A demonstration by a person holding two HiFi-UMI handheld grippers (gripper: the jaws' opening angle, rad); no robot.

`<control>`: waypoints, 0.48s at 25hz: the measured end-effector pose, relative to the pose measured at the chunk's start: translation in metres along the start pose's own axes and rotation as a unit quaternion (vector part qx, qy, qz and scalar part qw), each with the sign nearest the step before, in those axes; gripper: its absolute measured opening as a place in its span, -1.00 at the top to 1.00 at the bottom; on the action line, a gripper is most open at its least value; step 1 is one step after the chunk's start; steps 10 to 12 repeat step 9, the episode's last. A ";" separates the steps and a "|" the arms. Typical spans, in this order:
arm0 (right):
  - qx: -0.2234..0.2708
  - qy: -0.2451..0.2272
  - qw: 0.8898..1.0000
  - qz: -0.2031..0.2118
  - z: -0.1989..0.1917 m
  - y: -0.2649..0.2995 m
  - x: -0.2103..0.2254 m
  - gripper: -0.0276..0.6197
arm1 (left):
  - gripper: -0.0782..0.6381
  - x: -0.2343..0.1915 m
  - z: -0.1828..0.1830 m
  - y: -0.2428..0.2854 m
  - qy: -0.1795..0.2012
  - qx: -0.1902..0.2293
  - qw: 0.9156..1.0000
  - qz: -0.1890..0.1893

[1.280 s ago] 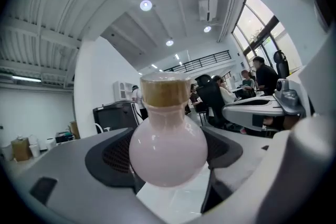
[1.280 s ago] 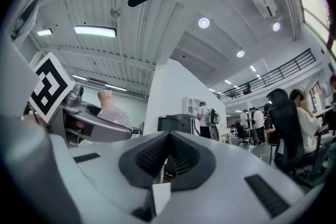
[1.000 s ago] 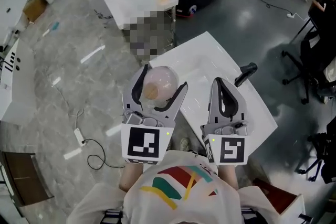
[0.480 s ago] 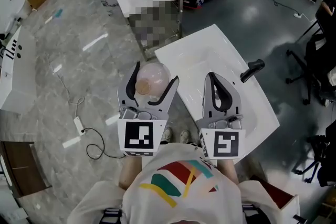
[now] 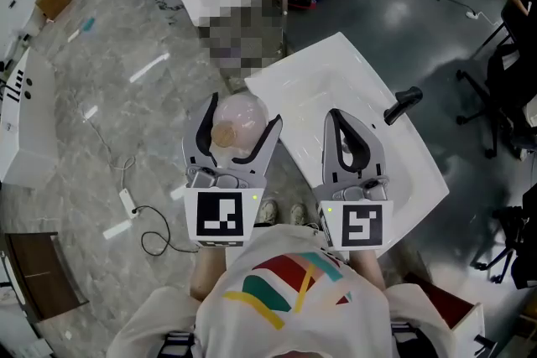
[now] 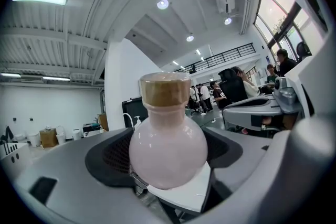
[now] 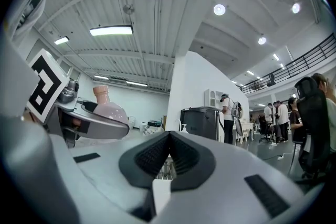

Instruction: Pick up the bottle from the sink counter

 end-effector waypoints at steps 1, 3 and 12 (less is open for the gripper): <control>0.001 -0.001 1.000 -0.001 0.000 0.000 0.000 0.88 | -0.34 0.000 0.001 0.000 -0.001 0.003 1.000 -0.001; 0.001 -0.002 1.000 -0.003 0.001 0.001 0.001 0.88 | -0.34 -0.001 0.002 0.001 0.001 0.007 1.000 -0.003; 0.001 -0.004 1.000 -0.004 0.003 0.003 0.000 0.88 | -0.34 -0.004 0.003 0.001 -0.011 0.012 1.000 0.000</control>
Point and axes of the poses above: the fingertips, and each gripper's own axes: y forward along the fingers, x to its right, z out of its top, the point moved 7 cm from there along -y, backward along the fingers, and after that the axes turned 9 degrees about y, right-handed, at the moved point
